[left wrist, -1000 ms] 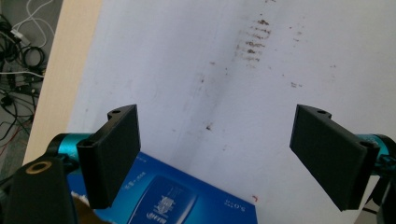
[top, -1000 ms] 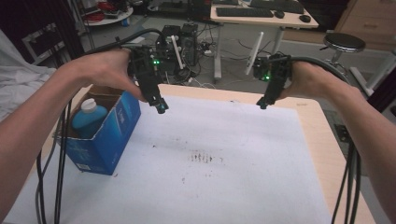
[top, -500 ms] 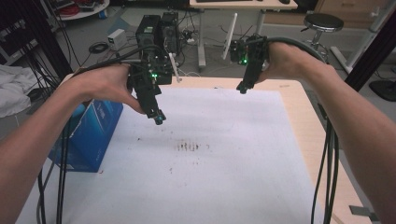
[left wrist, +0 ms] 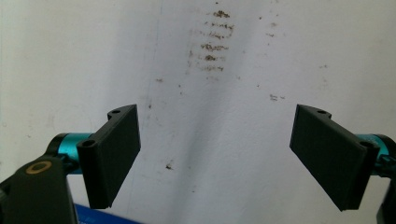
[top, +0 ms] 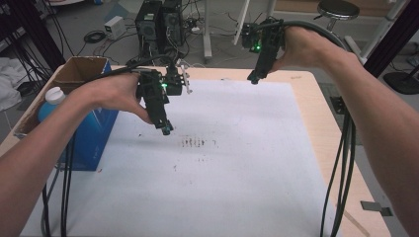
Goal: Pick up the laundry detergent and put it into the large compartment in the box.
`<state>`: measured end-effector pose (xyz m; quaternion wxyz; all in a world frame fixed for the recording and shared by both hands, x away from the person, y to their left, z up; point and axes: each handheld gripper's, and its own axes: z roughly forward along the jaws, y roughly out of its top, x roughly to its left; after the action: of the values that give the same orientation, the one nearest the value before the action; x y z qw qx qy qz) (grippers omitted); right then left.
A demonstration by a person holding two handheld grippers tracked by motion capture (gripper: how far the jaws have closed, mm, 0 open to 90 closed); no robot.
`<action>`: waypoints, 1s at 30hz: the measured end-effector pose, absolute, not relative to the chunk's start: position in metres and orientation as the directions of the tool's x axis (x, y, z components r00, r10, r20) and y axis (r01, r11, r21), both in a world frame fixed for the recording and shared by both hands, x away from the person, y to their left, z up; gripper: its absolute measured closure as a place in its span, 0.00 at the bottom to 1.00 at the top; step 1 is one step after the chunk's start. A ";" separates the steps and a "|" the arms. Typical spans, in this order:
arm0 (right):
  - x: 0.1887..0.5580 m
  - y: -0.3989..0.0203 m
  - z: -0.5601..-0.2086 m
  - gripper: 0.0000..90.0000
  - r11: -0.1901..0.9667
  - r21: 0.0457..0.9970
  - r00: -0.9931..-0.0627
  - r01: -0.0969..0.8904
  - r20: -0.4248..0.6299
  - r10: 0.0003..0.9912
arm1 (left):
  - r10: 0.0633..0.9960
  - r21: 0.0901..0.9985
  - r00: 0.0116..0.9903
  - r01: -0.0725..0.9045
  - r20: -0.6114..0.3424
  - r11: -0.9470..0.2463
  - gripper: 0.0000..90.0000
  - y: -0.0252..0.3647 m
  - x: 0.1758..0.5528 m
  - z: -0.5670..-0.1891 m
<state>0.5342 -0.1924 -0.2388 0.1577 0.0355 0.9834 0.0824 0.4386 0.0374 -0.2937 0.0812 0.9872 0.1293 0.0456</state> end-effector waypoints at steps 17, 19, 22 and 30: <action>0.535 -0.191 -0.241 0.13 0.986 0.164 -0.949 0.040 -0.303 0.089 | 0.262 0.172 0.963 0.248 0.063 -0.953 0.18 0.037 0.438 -0.296; 0.535 -0.192 -0.242 0.13 0.986 0.163 -0.949 0.040 -0.304 0.088 | 0.258 0.171 0.964 0.245 0.059 -0.954 0.18 0.037 0.438 -0.296; 0.535 -0.192 -0.242 0.13 0.986 0.161 -0.949 0.042 -0.303 0.090 | 0.258 0.174 0.964 0.245 0.056 -0.954 0.18 0.037 0.437 -0.297; 0.534 -0.191 -0.242 0.13 0.987 0.159 -0.950 0.036 -0.301 0.084 | 0.255 0.174 0.966 0.242 0.055 -0.955 0.18 0.037 0.436 -0.296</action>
<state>0.5342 -0.1908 -0.2417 0.1552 0.0305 0.9845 0.0761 0.4357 0.0373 -0.2961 0.0833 0.9878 0.1256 0.0382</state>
